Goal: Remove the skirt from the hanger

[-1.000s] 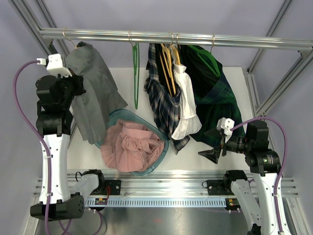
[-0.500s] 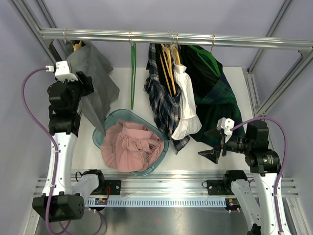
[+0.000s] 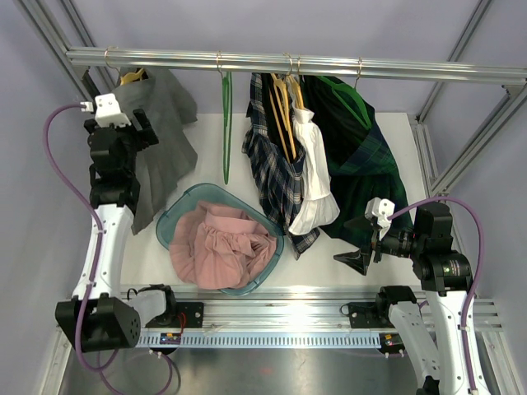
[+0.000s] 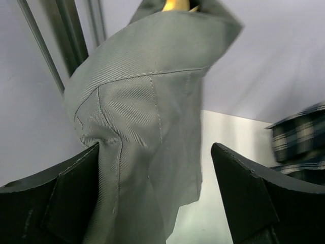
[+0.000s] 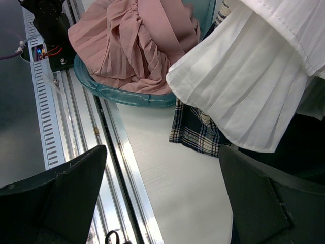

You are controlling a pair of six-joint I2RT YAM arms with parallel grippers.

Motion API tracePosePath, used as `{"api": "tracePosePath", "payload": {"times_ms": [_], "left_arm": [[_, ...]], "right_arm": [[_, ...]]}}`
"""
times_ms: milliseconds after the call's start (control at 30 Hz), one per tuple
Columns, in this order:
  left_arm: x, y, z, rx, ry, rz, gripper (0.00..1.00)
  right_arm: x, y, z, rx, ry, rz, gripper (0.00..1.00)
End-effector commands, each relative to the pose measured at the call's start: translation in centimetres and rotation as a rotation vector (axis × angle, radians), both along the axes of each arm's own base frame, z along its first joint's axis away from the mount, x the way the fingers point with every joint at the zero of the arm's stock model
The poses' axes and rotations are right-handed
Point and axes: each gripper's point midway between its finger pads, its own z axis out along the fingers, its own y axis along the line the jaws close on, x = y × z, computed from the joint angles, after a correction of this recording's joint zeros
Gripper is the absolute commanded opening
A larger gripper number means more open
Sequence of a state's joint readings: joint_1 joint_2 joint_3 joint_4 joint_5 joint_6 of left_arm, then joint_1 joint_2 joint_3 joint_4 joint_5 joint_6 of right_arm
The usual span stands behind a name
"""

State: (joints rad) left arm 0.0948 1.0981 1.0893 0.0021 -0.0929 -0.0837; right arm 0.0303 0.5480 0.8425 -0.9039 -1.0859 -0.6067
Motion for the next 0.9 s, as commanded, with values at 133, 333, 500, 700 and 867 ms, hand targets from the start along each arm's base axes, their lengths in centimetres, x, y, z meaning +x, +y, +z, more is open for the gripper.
{"api": "tracePosePath", "payload": {"times_ms": [133, 333, 500, 700, 867], "left_arm": [[2.7, 1.8, 0.8, 0.040, -0.011, 0.052, 0.79], [3.0, 1.2, -0.1, 0.028, -0.020, -0.019, 0.28], [2.7, -0.4, 0.7, 0.042, -0.046, -0.133, 0.00], [1.2, -1.2, 4.6, 0.028, -0.147, -0.162, 0.00], [0.0, -1.4, 6.0, 0.007, -0.173, -0.153, 0.00]], "right_arm": [[0.4, -0.1, 0.2, -0.001, -0.016, 0.000, 1.00], [0.5, -0.1, 0.2, -0.002, -0.016, -0.004, 0.99], [0.5, -0.1, 0.2, -0.002, -0.015, -0.002, 1.00], [0.5, -0.2, 0.2, -0.003, -0.013, -0.007, 0.99], [0.5, -0.2, 0.2, -0.004, -0.018, -0.007, 1.00]]}}
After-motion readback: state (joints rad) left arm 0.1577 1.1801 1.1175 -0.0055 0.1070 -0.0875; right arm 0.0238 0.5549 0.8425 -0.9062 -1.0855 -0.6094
